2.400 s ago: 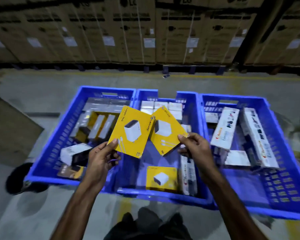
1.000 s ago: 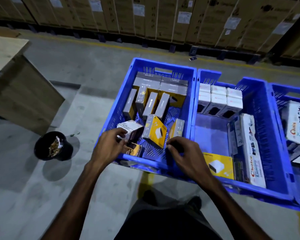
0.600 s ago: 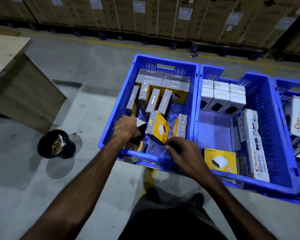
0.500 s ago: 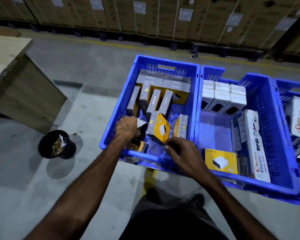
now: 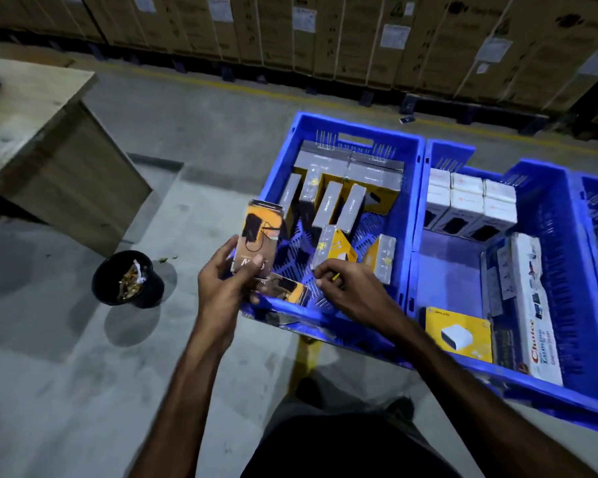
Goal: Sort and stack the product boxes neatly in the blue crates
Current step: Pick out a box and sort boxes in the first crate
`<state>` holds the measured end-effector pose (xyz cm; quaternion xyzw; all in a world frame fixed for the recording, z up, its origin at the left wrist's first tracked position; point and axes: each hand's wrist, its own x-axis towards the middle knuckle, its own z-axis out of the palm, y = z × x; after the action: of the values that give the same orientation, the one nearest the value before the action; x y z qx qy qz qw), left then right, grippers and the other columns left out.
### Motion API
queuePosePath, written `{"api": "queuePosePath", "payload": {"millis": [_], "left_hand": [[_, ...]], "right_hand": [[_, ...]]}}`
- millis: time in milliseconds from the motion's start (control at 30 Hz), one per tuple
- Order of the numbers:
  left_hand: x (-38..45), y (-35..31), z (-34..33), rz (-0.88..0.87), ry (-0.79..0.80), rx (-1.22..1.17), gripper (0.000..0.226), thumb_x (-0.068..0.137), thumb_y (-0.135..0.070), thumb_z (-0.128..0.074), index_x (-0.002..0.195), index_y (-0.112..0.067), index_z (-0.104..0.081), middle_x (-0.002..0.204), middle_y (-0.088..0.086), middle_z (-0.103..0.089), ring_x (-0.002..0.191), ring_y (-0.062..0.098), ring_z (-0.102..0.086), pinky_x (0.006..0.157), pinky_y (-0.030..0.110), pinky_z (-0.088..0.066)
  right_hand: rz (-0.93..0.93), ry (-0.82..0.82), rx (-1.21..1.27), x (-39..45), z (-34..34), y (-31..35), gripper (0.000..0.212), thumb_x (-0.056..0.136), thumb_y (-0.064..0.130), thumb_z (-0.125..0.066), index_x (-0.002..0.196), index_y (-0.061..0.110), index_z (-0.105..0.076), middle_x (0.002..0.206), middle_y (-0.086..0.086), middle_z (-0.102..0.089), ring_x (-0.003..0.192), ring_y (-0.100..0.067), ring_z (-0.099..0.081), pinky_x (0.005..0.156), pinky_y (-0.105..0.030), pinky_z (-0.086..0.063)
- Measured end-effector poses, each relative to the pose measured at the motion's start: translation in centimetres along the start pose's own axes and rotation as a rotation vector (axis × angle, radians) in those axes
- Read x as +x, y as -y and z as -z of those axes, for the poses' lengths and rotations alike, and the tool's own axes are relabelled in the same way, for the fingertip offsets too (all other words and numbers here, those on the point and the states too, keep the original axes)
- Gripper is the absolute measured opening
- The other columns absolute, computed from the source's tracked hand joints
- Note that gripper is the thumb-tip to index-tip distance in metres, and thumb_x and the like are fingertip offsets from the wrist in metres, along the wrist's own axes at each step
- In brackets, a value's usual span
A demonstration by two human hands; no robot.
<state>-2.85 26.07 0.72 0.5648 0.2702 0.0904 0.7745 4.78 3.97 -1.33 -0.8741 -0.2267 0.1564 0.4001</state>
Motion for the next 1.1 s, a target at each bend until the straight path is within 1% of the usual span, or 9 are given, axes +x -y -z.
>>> {"api": "queuePosePath", "payload": {"millis": [167, 200, 267, 367, 533, 633, 733, 933, 1100], "left_hand": [[-2.5, 0.2, 1.1, 0.200, 0.052, -0.444, 0.007, 0.085, -0.020, -0.070, 0.086, -0.020, -0.077, 0.081, 0.009, -0.076, 0.048, 0.015, -0.063, 0.041, 0.016, -0.041], [-2.8, 0.3, 1.3, 0.222, 0.063, -0.505, 0.010, 0.079, -0.023, -0.078, 0.089, -0.019, -0.076, 0.083, 0.010, -0.076, 0.049, 0.015, -0.063, 0.041, 0.016, -0.042], [-3.2, 0.8, 1.5, 0.256, 0.086, -0.591, 0.055, 0.059, -0.028, -0.099, 0.105, -0.014, -0.072, 0.091, 0.014, -0.077, 0.053, 0.017, -0.064, 0.042, 0.018, -0.043], [-3.6, 1.3, 2.0, 0.303, 0.108, -0.667, 0.093, 0.046, -0.032, -0.106, 0.125, -0.007, -0.065, 0.105, 0.020, -0.074, 0.058, 0.019, -0.065, 0.043, 0.021, -0.044], [-4.3, 1.7, 2.3, 0.366, 0.097, -0.738, 0.087, 0.041, -0.027, -0.107, 0.117, -0.006, -0.071, 0.104, 0.019, -0.072, 0.060, 0.020, -0.063, 0.045, 0.022, -0.046], [-4.4, 1.8, 2.6, 0.357, 0.084, -0.744, 0.072, 0.042, -0.027, -0.107, 0.105, -0.010, -0.078, 0.102, 0.018, -0.072, 0.060, 0.020, -0.062, 0.048, 0.024, -0.048], [-4.4, 1.4, 3.1, 0.334, 0.070, -0.723, 0.064, 0.041, -0.030, -0.106, 0.098, -0.013, -0.080, 0.099, 0.014, -0.074, 0.060, 0.020, -0.063, 0.048, 0.024, -0.048], [-4.2, 1.3, 4.9, 0.313, 0.002, -0.623, 0.061, 0.048, -0.036, -0.103, 0.099, -0.015, -0.076, 0.104, 0.013, -0.071, 0.066, 0.022, -0.066, 0.050, 0.024, -0.049], [-4.7, 0.0, 4.3, 0.258, -0.008, -0.519, 0.014, 0.088, -0.027, -0.065, 0.093, -0.020, -0.074, 0.097, 0.014, -0.071, 0.062, 0.021, -0.064, 0.048, 0.022, -0.048]], "right_hand": [[-0.002, 0.329, -0.344, 3.9, -1.9, 0.6, 0.037, 0.094, 0.036, -0.070, 0.128, 0.025, -0.060, 0.121, -0.002, -0.068, 0.112, -0.026, -0.063, 0.090, -0.043, -0.052], [-0.008, 0.374, -0.387, 4.8, -2.3, 0.9, 0.047, 0.093, 0.036, -0.072, 0.136, 0.025, -0.056, 0.133, -0.006, -0.065, 0.121, -0.029, -0.061, 0.096, -0.045, -0.051], [-0.014, 0.428, -0.452, 6.5, -3.2, 1.6, 0.060, 0.091, 0.032, -0.075, 0.144, 0.022, -0.052, 0.143, -0.012, -0.060, 0.128, -0.032, -0.059, 0.103, -0.046, -0.050], [-0.006, 0.501, -0.503, 8.2, -4.6, 2.7, 0.056, 0.089, 0.027, -0.078, 0.139, 0.014, -0.055, 0.136, -0.018, -0.063, 0.124, -0.036, -0.062, 0.100, -0.045, -0.052], [-0.056, 0.622, -0.580, 9.4, -6.7, 2.8, 0.044, 0.094, 0.023, -0.068, 0.136, 0.018, -0.060, 0.127, -0.020, -0.066, 0.114, -0.038, -0.067, 0.093, -0.040, -0.054], [-0.098, 0.659, -0.613, 9.7, -7.2, 2.4, 0.056, 0.095, 0.024, -0.068, 0.147, 0.021, -0.048, 0.132, -0.021, -0.061, 0.121, -0.040, -0.063, 0.100, -0.045, -0.053], [-0.089, 0.635, -0.663, 9.5, -7.7, 2.3, 0.065, 0.099, 0.022, -0.063, 0.156, 0.025, -0.031, 0.137, -0.023, -0.056, 0.125, -0.043, -0.059, 0.101, -0.050, -0.052], [-0.097, 0.475, -0.706, 8.8, -8.4, 2.0, 0.065, 0.098, 0.015, -0.063, 0.153, 0.020, -0.028, 0.129, -0.022, -0.059, 0.120, -0.042, -0.062, 0.079, -0.043, -0.040], [-0.113, 0.232, -0.443, 7.3, -5.8, 2.7, 0.057, 0.087, 0.053, -0.071, 0.126, 0.021, -0.046, 0.108, -0.013, -0.067, 0.096, -0.034, -0.066, 0.080, -0.043, -0.055]]}}
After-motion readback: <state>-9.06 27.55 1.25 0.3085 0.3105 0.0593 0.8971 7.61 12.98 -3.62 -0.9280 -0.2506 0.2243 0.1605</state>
